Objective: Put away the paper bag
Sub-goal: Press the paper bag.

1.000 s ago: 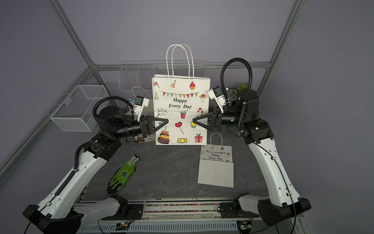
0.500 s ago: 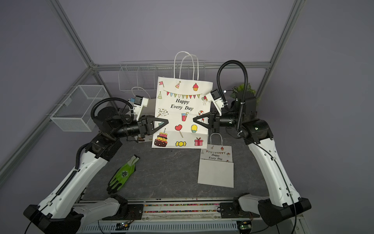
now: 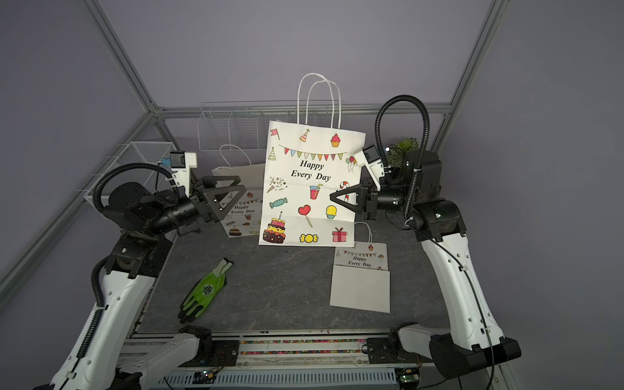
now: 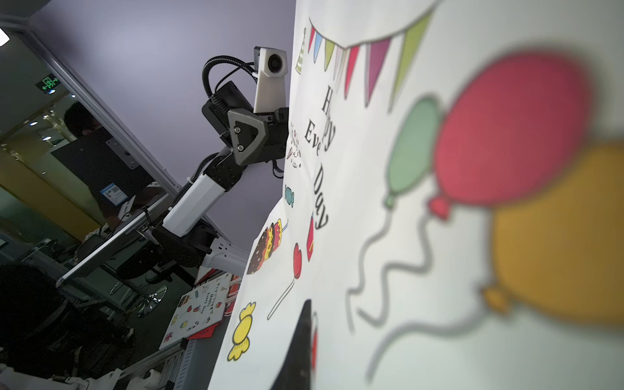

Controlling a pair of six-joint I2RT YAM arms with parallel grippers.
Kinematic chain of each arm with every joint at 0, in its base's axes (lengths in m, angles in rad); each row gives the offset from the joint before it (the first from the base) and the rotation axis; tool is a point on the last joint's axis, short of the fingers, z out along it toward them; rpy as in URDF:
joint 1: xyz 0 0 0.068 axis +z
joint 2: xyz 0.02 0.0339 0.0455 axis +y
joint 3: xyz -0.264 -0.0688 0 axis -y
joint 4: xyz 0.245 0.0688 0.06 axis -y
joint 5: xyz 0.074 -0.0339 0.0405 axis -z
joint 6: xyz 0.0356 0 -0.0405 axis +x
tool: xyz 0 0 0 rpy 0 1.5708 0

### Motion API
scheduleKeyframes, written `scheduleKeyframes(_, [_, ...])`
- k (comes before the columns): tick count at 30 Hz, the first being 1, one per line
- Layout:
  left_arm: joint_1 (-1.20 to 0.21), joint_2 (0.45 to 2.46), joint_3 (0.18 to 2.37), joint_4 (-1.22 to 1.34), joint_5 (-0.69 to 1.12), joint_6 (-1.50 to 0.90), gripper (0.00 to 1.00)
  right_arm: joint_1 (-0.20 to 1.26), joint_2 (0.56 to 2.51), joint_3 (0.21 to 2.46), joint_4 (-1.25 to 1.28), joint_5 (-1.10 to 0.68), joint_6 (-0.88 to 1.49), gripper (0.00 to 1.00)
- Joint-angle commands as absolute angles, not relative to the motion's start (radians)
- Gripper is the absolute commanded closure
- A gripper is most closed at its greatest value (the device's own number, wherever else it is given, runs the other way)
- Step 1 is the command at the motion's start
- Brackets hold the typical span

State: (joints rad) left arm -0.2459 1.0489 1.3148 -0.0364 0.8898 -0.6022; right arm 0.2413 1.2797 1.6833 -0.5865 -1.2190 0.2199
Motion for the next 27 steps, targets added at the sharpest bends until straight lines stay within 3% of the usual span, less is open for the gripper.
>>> scheduleKeyframes(1, [-0.237,1.1,1.33,0.134,0.946,-0.709,0.01,0.233,1.313,1.69,-0.428,-1.437,0.316,0.93])
scheduleKeyframes(7, [-0.238,1.175,1.31,0.487,1.078,-0.89,0.0,0.245,1.334,1.725,-0.35,-1.576,0.334,0.93])
scheduleKeyframes(10, [-0.243,1.208,1.314,0.561,1.131,-0.934,0.0,0.251,1.395,1.791,-0.365,-1.602,0.335,0.93])
scheduleKeyframes(14, [-0.262,1.176,1.256,0.592,1.182,-0.917,0.08,0.261,1.473,1.871,-0.384,-1.612,0.34,0.93])
scheduleKeyframes(18, [-0.281,1.123,1.236,0.508,1.217,-0.83,0.11,0.279,1.534,1.912,-0.321,-1.611,0.408,0.94])
scheduleKeyframes(22, [-0.323,1.081,1.257,0.241,1.254,-0.618,0.13,0.299,1.57,1.962,-0.295,-1.611,0.455,0.93])
scheduleKeyframes(27, [-0.351,1.09,1.297,0.072,1.258,-0.488,0.33,0.315,1.575,1.986,-0.295,-1.605,0.472,0.93])
